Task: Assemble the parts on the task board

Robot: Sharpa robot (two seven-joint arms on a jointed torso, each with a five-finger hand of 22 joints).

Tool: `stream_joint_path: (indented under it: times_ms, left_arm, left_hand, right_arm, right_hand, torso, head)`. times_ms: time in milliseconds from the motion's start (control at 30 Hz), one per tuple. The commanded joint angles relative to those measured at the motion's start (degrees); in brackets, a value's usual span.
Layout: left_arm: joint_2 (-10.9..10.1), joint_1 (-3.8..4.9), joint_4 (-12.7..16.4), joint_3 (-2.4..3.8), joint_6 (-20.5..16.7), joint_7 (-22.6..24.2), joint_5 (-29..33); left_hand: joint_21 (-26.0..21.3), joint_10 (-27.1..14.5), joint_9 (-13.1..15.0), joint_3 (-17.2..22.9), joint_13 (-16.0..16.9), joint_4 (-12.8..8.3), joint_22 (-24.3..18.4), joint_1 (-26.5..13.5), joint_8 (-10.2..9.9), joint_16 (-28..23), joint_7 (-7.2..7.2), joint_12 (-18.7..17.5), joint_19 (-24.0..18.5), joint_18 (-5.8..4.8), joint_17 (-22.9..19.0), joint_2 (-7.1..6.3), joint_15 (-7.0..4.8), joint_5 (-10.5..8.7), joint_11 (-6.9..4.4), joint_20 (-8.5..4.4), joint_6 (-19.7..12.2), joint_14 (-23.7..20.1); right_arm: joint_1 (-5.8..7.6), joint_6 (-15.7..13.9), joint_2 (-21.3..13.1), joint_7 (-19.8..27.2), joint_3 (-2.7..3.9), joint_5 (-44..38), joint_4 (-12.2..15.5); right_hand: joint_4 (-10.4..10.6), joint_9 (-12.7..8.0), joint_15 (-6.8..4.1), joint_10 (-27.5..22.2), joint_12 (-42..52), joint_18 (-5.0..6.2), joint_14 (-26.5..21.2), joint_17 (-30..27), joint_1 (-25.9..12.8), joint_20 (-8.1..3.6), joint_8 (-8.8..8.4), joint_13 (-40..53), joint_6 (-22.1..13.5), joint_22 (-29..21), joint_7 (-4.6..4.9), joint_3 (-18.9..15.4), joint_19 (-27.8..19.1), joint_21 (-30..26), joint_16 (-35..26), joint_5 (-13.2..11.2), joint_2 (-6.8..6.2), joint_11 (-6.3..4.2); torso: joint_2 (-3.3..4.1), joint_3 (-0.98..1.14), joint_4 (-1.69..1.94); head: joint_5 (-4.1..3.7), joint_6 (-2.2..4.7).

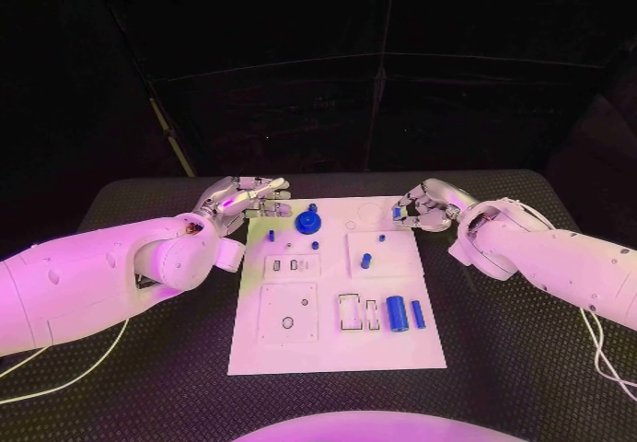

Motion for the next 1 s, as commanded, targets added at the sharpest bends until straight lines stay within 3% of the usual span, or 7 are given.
stream_joint_path:
  times_ms: [33,200,433,667,833,1000]
  left_arm:
    - [-0.04,0.07,0.13,0.04,0.51,0.69,-0.21]
    - [0.01,0.07,0.12,0.05,0.52,0.71,-0.21]
    - [0.17,0.09,0.02,0.05,0.43,0.69,-0.21]
    - [0.48,0.13,0.09,0.05,0.44,0.69,-0.21]
    - [0.62,0.15,0.09,0.05,0.40,0.73,-0.21]
    - [0.66,0.17,0.02,0.06,0.23,0.85,-0.21]
  left_hand:
    - [-0.33,0.16,-0.06,0.09,-0.07,-0.08,-0.06,-0.23,0.01,-0.12,2.30,-0.13,0.35,0.79,-0.05,-0.12,0.01,0.10,0.04,-0.01,0.41,0.24]
    - [-0.33,0.16,-0.06,0.09,-0.07,-0.08,-0.06,-0.23,0.01,-0.12,2.30,-0.13,0.35,0.79,-0.05,-0.12,0.01,0.10,0.04,-0.01,0.41,0.24]
    - [-0.34,0.16,-0.06,0.10,-0.07,-0.08,-0.07,-0.25,0.01,-0.14,2.30,-0.14,0.35,0.79,-0.06,-0.13,0.01,0.10,0.04,-0.01,0.41,0.24]
    - [-0.34,0.16,-0.06,0.10,-0.07,-0.08,-0.07,-0.25,0.01,-0.14,2.30,-0.14,0.35,0.79,-0.06,-0.13,0.01,0.10,0.04,-0.01,0.41,0.24]
    - [-0.34,0.16,-0.06,0.10,-0.07,-0.08,-0.07,-0.25,0.01,-0.14,2.30,-0.14,0.35,0.79,-0.06,-0.13,0.01,0.10,0.04,-0.01,0.41,0.24]
    - [-0.34,0.16,-0.06,0.10,-0.07,-0.08,-0.07,-0.25,0.01,-0.14,2.30,-0.14,0.35,0.79,-0.06,-0.13,0.01,0.10,0.04,-0.01,0.41,0.24]
  right_arm:
    - [0.15,-2.14,-0.35,-3.02,0.05,-0.70,3.58]
    - [0.15,-2.50,0.23,-7.30,0.05,-3.56,9.98]
    - [0.13,-2.67,3.10,-11.50,0.01,-7.96,13.92]
    - [-0.73,-3.44,6.92,-14.78,-0.29,-11.13,14.26]
    - [-1.86,-2.32,9.65,-16.47,-0.56,-13.63,13.63]
    - [-2.29,-0.98,11.62,-17.59,-1.75,-15.72,13.02]
  right_hand:
    - [0.01,0.06,-0.48,1.45,0.05,-0.72,5.85,14.61,-0.06,-0.30,0.29,8.66,0.42,0.05,-0.14,0.43,-0.05,0.25,0.15,-0.38,0.48,-0.26]
    - [0.03,0.05,-0.48,1.37,-0.04,-0.73,5.85,14.63,-0.11,-0.31,0.27,8.54,0.42,0.11,-0.14,0.46,-0.02,0.27,0.16,-0.49,0.54,-0.26]
    - [0.04,0.02,-0.49,1.34,-0.09,-0.74,5.85,14.60,-0.19,-0.33,0.24,8.49,0.43,0.10,-0.15,0.58,-0.01,0.26,0.15,-0.23,0.66,-0.27]
    - [-0.03,0.02,-0.53,1.29,-0.18,-0.74,5.84,14.54,-0.20,-0.37,0.32,8.40,0.67,0.12,-0.25,0.83,0.02,0.27,0.13,0.14,0.90,-0.34]
    - [0.03,-0.02,-0.56,1.24,-0.25,-0.71,5.81,14.42,-0.66,-0.40,0.30,8.32,0.72,-0.04,-0.24,0.67,-0.03,0.19,0.09,0.06,0.55,-0.35]
    - [0.05,-0.04,-0.57,1.27,-0.24,-0.71,5.81,14.41,-0.78,-0.41,0.28,8.35,0.73,-0.08,-0.24,0.64,-0.04,0.17,0.08,-0.05,0.48,-0.35]
  torso:
    - [0.02,-0.03,0.01]
    - [0.02,-0.02,0.04]
    - [0.06,-0.05,-0.01]
    - [0.06,-0.17,0.03]
    - [0.15,-0.01,-0.01]
    - [0.15,-0.06,0.03]
  head:
    - [0.20,0.07]
    - [0.57,0.11]
    - [1.44,-0.05]
    - [1.99,-0.14]
    - [2.43,-0.33]
    - [2.73,-0.63]
